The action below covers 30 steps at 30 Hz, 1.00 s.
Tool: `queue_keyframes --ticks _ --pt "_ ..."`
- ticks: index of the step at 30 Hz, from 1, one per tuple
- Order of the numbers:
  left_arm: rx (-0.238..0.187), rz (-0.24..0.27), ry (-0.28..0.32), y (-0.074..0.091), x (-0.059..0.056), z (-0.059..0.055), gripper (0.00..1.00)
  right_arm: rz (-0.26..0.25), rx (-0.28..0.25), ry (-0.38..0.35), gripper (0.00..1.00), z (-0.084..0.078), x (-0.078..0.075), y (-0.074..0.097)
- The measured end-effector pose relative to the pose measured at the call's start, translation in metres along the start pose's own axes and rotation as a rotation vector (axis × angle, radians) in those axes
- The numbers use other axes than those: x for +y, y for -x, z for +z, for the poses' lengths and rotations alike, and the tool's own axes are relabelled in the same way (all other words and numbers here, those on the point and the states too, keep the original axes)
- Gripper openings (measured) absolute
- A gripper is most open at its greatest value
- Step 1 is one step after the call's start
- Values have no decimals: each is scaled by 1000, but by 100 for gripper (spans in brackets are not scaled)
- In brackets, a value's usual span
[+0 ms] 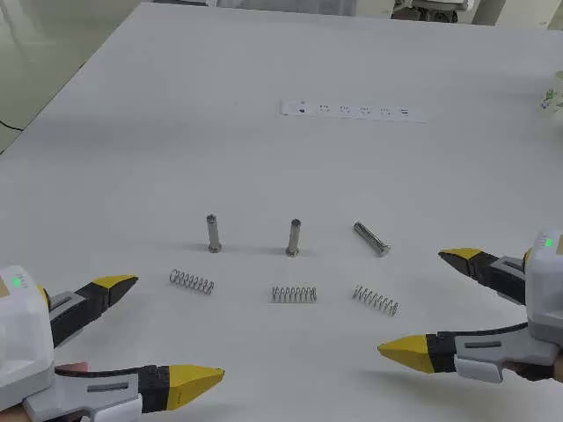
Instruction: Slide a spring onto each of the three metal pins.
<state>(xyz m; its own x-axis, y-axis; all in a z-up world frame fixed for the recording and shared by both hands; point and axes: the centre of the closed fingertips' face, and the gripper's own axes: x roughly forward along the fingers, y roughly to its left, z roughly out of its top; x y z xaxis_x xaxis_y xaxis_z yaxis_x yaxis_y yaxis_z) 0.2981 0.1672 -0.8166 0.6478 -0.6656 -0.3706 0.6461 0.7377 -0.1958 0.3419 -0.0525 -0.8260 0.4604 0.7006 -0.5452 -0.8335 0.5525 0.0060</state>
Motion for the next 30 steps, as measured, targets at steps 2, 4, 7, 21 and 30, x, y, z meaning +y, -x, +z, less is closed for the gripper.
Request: queue_keyframes --ticks 2,4,7,21,30 --pt "1 0 0 0 0 0 96 1 0 -1 96 0 0 0" --pt "2 0 1 0 0 -1 96 -1 1 -1 96 0 0 0" --pt "4 -1 2 0 0 -1 96 0 0 -2 96 0 -1 0" --pt "5 0 3 -1 0 -1 96 1 4 -2 96 -2 -1 0" --pt "5 -2 6 -1 0 -1 96 2 7 -2 96 -3 -1 0"
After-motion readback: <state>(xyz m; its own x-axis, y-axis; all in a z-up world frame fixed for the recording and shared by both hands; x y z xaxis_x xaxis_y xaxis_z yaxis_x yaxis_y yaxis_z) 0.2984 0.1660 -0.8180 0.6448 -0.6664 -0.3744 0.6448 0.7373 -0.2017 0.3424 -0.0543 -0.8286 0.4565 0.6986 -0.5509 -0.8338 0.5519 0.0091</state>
